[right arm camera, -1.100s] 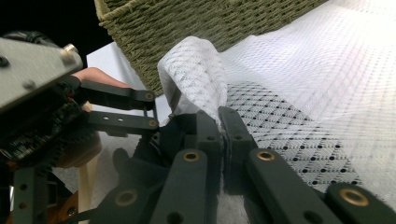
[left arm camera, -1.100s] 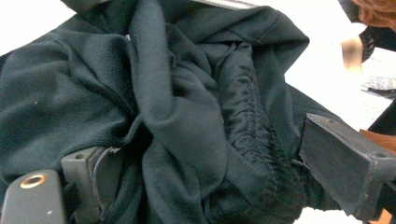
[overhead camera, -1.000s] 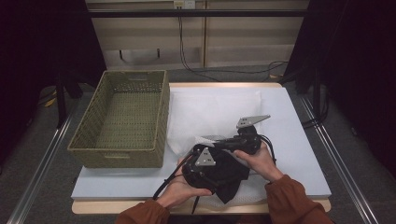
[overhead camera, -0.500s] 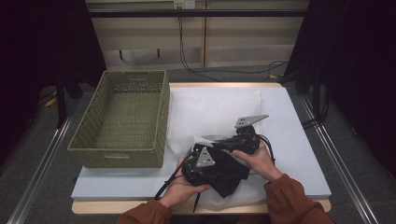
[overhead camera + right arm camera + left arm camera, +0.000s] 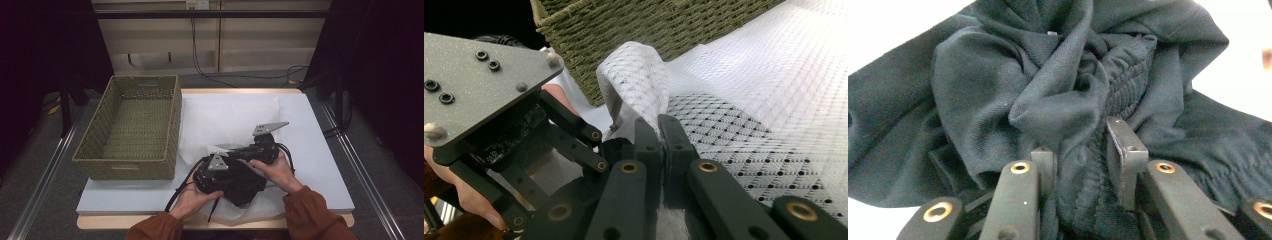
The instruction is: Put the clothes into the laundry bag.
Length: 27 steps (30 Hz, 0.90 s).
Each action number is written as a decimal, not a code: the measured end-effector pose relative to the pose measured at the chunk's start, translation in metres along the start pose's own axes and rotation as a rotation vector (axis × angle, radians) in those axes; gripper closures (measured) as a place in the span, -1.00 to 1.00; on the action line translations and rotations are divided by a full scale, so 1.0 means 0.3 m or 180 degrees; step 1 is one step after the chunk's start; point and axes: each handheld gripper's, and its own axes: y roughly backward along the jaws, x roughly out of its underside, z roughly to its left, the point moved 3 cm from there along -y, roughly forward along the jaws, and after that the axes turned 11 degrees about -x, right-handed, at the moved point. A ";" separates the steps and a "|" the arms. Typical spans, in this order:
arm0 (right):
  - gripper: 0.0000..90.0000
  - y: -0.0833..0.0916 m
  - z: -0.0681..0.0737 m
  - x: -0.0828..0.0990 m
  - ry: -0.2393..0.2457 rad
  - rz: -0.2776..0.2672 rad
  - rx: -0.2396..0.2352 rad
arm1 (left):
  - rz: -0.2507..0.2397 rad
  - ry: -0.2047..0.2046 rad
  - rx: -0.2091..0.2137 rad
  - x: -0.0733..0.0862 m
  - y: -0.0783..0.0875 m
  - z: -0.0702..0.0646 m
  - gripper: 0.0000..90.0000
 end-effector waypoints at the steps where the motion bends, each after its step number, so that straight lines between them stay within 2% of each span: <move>1: 0.96 0.000 0.000 0.001 -0.0002 0.0004 -0.0006 | -0.0059 0.0049 0.0022 -0.002 -0.005 0.003 0.56; 4: 0.96 0.000 0.002 -0.001 -0.0004 -0.0008 -0.0011 | -0.0081 0.0079 0.0006 -0.007 -0.002 0.008 0.57; 5: 0.96 0.002 0.004 -0.002 0.0017 -0.0008 -0.0011 | -0.0086 0.0171 0.0041 -0.015 0.005 0.016 0.57; 7: 0.95 0.003 0.006 -0.004 0.0008 -0.0023 -0.0019 | -0.0116 0.0181 0.0052 -0.019 0.007 0.016 0.57; 8: 0.95 0.006 0.005 -0.007 0.0003 -0.0037 -0.0022 | -0.0156 0.0102 -0.0034 -0.027 0.007 0.012 0.58; 10: 0.95 0.008 0.004 -0.007 -0.0001 -0.0043 -0.0022 | -0.0157 0.0104 -0.0011 -0.031 0.008 0.013 0.58; 11: 0.95 0.012 0.002 -0.009 -0.0006 -0.0062 -0.0024 | -0.0188 0.0170 -0.0024 -0.037 0.013 0.018 0.58; 12: 0.95 0.014 0.002 -0.010 -0.0001 -0.0063 -0.0032 | -0.0218 0.0176 -0.0001 -0.042 0.012 0.021 0.58; 15: 0.95 0.018 0.003 -0.013 -0.0010 -0.0092 -0.0047 | -0.0210 0.0146 -0.0057 -0.050 0.017 0.025 0.59; 20: 0.95 0.027 0.006 -0.017 -0.0025 -0.0133 -0.0086 | -0.0292 0.0246 -0.0062 -0.062 0.014 0.047 0.59; 27: 0.95 0.033 0.015 -0.028 -0.0007 -0.0178 -0.0086 | -0.0318 0.0258 -0.0183 -0.093 0.016 0.067 0.59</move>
